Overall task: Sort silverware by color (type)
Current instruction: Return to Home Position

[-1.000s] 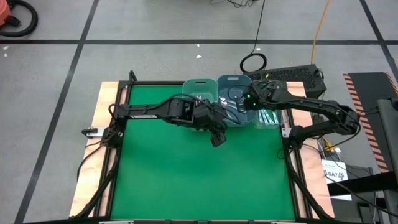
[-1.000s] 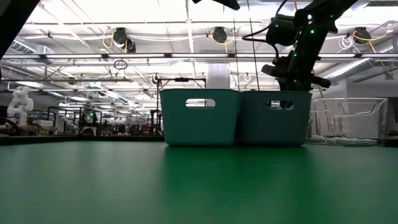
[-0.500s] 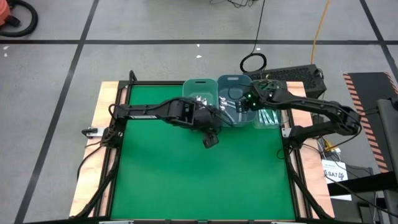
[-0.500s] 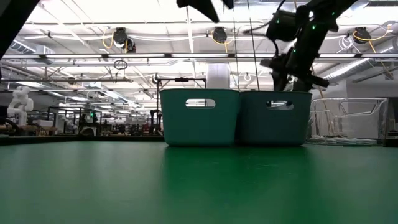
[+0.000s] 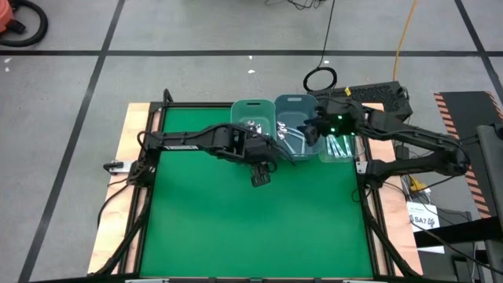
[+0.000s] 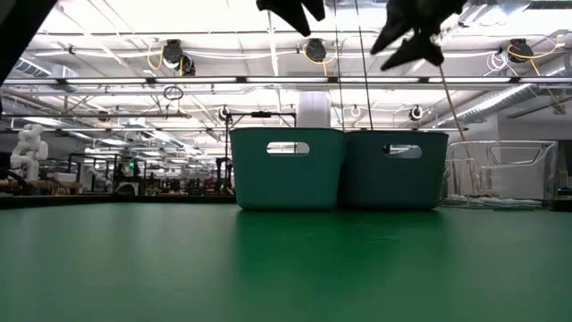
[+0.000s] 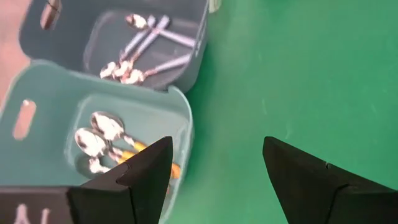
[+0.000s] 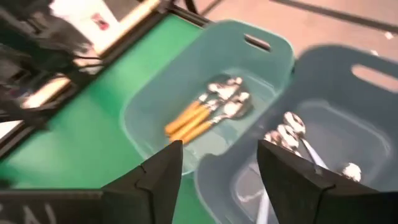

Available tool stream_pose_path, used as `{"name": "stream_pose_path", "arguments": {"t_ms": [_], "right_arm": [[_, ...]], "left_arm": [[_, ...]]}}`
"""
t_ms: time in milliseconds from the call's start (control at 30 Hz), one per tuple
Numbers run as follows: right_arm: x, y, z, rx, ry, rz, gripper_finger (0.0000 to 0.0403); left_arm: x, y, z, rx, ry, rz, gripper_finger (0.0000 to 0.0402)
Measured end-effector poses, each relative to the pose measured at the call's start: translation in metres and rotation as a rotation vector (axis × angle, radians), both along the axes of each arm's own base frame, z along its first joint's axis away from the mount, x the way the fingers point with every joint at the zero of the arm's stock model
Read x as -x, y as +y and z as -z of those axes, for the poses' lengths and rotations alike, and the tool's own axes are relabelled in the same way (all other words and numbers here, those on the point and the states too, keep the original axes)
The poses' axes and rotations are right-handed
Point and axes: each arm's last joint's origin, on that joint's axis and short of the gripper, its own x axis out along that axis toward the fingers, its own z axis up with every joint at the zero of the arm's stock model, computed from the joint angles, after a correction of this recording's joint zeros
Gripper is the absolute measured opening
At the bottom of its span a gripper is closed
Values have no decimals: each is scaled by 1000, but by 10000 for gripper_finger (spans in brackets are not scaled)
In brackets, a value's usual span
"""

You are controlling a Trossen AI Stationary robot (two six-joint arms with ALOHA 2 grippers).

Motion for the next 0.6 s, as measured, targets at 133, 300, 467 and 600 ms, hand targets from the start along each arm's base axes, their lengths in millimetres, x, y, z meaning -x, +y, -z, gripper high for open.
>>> {"name": "stream_pose_path", "arguments": {"t_ms": [133,300,467,600], "right_arm": [[9,11,-15,33,-55,-52,193],[20,21,-26,74,-105,-103,182],[29,28,-32,137,-122,-210,167],[34,31,-34,176,-130,-266,140]], "left_arm": [[-2,3,-1,-25,-8,34,257],[-2,2,-1,-42,-4,48,257],[-3,3,-1,-33,-21,30,257],[-7,3,-4,-17,-81,16,257]]}}
